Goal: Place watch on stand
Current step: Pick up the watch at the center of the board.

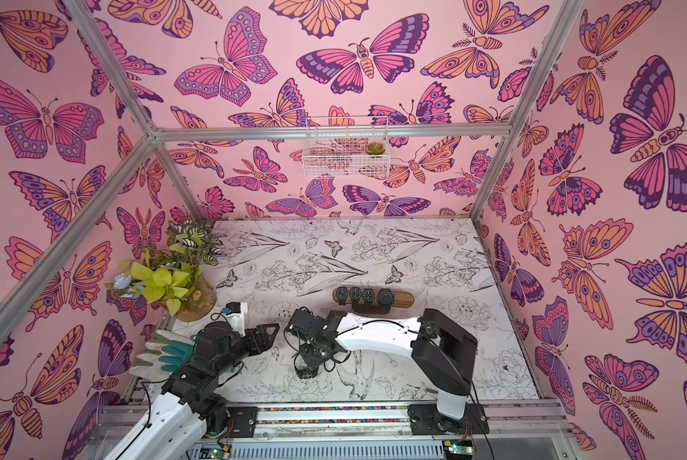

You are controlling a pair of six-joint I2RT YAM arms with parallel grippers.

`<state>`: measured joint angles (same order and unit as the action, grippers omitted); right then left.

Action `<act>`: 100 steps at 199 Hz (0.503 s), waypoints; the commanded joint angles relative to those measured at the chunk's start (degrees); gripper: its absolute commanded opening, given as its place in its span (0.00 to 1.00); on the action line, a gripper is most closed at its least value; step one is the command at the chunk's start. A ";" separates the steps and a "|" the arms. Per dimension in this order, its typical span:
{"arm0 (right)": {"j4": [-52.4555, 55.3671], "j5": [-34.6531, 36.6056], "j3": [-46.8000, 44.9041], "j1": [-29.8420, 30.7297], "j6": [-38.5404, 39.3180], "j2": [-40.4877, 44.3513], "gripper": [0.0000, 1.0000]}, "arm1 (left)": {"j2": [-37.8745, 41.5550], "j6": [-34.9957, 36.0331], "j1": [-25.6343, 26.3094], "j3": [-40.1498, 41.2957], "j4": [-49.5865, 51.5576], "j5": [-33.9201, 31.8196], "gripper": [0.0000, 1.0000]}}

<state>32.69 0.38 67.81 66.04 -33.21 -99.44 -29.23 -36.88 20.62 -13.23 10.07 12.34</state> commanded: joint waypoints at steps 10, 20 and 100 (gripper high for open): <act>-4.05 -0.15 -5.55 -5.79 0.17 12.68 0.00 | -0.72 2.04 -0.28 -2.37 -7.33 8.63 0.73; -4.82 -0.60 -7.22 -8.01 0.50 16.32 0.00 | -1.12 1.79 -0.19 -2.58 -10.02 11.21 0.72; -15.68 -7.25 -17.42 -16.42 1.92 34.47 0.00 | -12.24 6.00 13.60 -10.31 -27.63 19.00 0.67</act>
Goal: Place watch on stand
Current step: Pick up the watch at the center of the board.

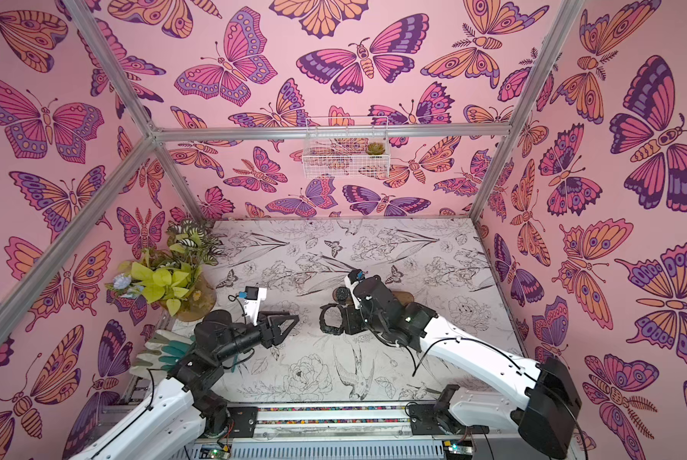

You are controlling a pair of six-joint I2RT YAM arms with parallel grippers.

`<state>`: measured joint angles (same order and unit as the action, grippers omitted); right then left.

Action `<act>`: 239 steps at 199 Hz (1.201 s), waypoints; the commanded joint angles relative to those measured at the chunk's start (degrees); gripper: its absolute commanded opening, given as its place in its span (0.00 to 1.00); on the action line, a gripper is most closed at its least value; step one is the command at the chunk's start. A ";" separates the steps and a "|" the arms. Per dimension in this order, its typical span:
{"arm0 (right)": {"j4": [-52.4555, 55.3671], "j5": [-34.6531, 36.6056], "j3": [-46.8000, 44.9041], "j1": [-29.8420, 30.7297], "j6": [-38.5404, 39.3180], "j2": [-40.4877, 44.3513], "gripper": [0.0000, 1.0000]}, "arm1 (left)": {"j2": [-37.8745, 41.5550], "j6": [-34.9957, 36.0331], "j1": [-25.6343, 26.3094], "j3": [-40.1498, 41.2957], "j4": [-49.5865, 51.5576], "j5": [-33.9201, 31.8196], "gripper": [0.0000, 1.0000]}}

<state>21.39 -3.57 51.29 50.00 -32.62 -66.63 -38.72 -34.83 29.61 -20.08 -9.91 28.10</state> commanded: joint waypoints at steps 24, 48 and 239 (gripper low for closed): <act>-6.29 -5.61 -2.01 -0.41 1.49 3.12 0.00 | -7.86 5.70 8.48 -6.13 -9.69 5.32 0.63; -7.36 -6.99 -2.74 -0.40 1.87 4.37 0.00 | -11.29 6.72 10.88 -6.49 -11.53 4.67 0.61; -9.04 -3.87 -4.36 -0.41 2.02 5.36 0.00 | -19.03 6.02 17.86 -11.65 -14.56 4.12 0.02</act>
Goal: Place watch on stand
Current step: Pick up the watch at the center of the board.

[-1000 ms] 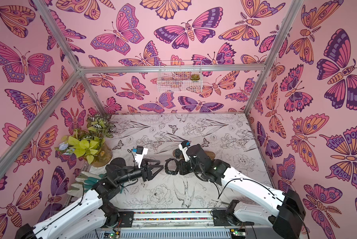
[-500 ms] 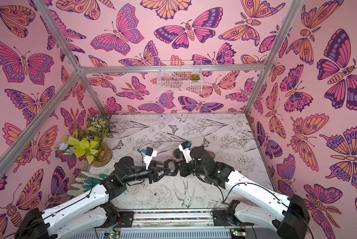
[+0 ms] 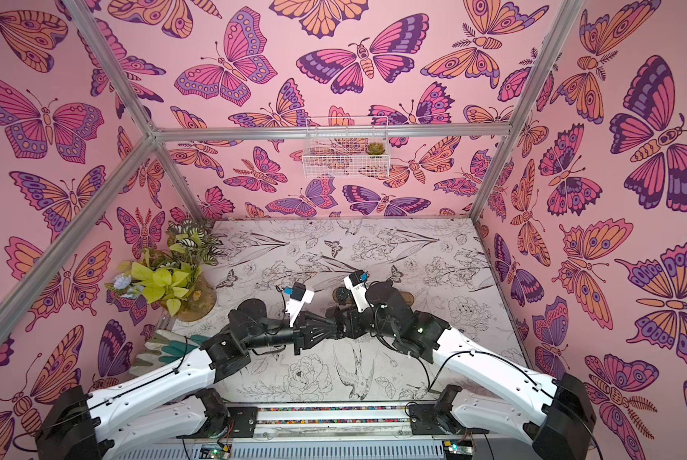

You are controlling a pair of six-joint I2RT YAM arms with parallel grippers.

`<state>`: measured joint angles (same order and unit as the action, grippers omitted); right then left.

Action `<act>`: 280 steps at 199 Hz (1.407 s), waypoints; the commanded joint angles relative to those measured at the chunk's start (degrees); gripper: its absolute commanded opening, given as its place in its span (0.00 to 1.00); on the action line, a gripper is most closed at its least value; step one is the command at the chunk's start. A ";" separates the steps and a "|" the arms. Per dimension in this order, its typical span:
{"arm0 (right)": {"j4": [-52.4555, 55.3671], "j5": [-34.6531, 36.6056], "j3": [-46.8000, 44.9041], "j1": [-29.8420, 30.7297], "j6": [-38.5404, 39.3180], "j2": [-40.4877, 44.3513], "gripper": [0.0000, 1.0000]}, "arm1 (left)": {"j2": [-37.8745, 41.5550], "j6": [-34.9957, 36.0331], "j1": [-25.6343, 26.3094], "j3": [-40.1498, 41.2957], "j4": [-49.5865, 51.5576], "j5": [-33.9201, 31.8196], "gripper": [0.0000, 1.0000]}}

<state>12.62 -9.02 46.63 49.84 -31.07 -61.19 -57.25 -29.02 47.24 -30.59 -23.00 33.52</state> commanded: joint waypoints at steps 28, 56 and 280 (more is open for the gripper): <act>2.39 5.09 0.22 -0.22 1.71 1.26 0.05 | -0.76 -1.48 0.22 -0.28 -3.97 -4.26 0.00; 5.81 12.72 -0.37 -0.25 3.40 5.37 0.16 | -1.18 -4.99 0.16 0.42 -7.11 -8.72 0.00; -52.24 22.28 -26.15 8.95 14.63 6.62 0.52 | -12.17 -35.25 3.57 -0.44 -27.47 -29.52 0.00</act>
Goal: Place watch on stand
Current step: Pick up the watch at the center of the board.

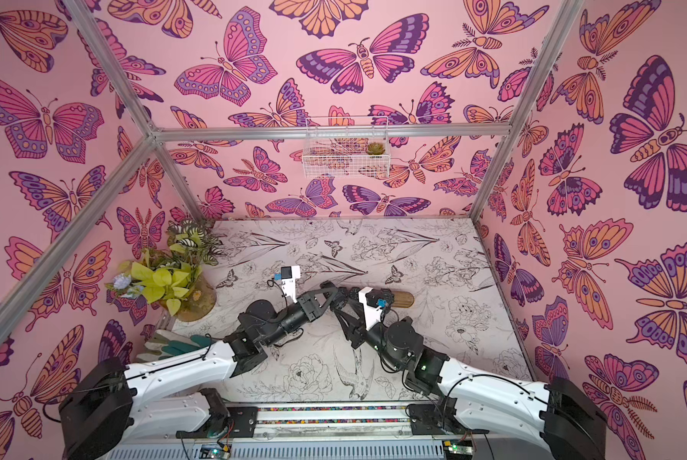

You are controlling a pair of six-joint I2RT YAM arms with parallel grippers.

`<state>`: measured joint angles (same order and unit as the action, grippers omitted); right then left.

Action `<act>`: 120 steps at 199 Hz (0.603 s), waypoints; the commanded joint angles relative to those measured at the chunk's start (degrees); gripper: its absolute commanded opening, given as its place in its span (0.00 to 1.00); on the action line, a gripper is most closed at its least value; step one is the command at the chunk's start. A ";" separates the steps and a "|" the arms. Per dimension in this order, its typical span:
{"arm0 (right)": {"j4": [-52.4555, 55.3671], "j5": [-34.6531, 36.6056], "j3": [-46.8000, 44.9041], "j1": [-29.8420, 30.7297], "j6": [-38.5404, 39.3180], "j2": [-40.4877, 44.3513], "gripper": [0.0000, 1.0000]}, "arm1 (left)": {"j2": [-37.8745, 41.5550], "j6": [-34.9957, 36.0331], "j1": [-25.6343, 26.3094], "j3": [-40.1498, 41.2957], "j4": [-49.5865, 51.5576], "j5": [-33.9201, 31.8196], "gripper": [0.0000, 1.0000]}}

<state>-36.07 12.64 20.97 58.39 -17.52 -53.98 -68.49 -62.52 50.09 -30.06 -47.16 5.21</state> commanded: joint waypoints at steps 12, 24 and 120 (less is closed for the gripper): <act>-3.43 0.76 -0.32 0.41 1.08 -0.78 0.54 | -1.21 -2.20 1.05 -1.11 -3.83 -1.26 0.00; -3.45 1.19 -0.32 0.43 1.08 -0.96 0.54 | -1.30 -2.25 1.38 -1.38 -3.84 -1.34 0.00; 0.75 4.05 0.21 0.50 3.28 0.09 0.74 | -0.55 -1.68 2.33 -2.02 -2.33 -2.14 0.00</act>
<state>-36.77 14.87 20.67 58.54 -15.75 -54.74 -69.82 -64.18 52.21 -30.72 -48.18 3.18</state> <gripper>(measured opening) 0.762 0.073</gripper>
